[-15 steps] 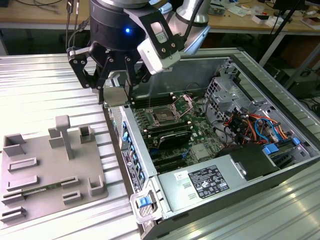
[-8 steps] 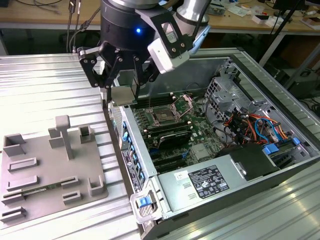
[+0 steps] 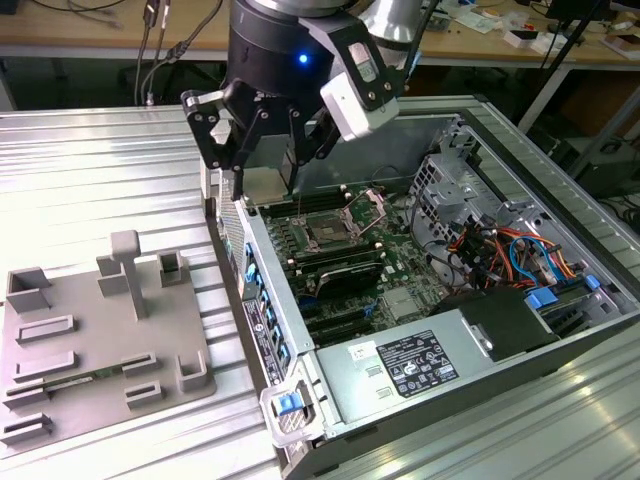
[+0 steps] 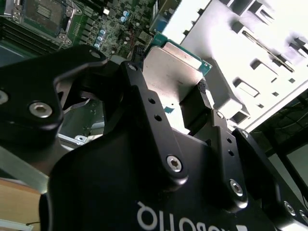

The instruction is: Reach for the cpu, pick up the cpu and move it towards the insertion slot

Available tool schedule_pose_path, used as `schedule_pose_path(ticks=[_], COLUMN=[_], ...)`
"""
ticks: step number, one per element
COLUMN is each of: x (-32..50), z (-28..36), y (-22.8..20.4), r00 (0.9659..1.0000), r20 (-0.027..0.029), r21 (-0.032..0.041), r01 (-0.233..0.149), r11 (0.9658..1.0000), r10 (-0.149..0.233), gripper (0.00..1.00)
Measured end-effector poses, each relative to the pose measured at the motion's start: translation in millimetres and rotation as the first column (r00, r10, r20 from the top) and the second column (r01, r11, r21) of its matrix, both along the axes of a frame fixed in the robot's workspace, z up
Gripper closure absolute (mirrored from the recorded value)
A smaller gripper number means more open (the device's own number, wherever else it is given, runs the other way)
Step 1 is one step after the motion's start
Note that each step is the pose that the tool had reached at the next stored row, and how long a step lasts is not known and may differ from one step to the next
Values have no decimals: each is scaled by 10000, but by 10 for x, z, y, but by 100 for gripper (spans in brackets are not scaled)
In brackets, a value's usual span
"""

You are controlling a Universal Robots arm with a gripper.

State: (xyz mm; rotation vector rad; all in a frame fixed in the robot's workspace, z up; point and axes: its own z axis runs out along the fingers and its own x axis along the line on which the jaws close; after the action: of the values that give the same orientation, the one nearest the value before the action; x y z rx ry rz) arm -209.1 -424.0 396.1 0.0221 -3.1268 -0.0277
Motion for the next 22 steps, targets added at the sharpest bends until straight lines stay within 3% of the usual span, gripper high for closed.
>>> schedule_pose_path(ticks=[3, 7, 15, 22], x=[155, 291, 438, 677], z=[-8, -16, -27, -36], y=[51, 92, 120, 148], r00=[10000, 10000, 10000, 10000], r20=[-16, -35, -40, -54], r21=[-8, -10, -9, -19], r01=[1, -1, 0, -1], r11=[10000, 10000, 10000, 10000], r10=[-1, 1, 0, 1], gripper=[45, 45, 45, 45])
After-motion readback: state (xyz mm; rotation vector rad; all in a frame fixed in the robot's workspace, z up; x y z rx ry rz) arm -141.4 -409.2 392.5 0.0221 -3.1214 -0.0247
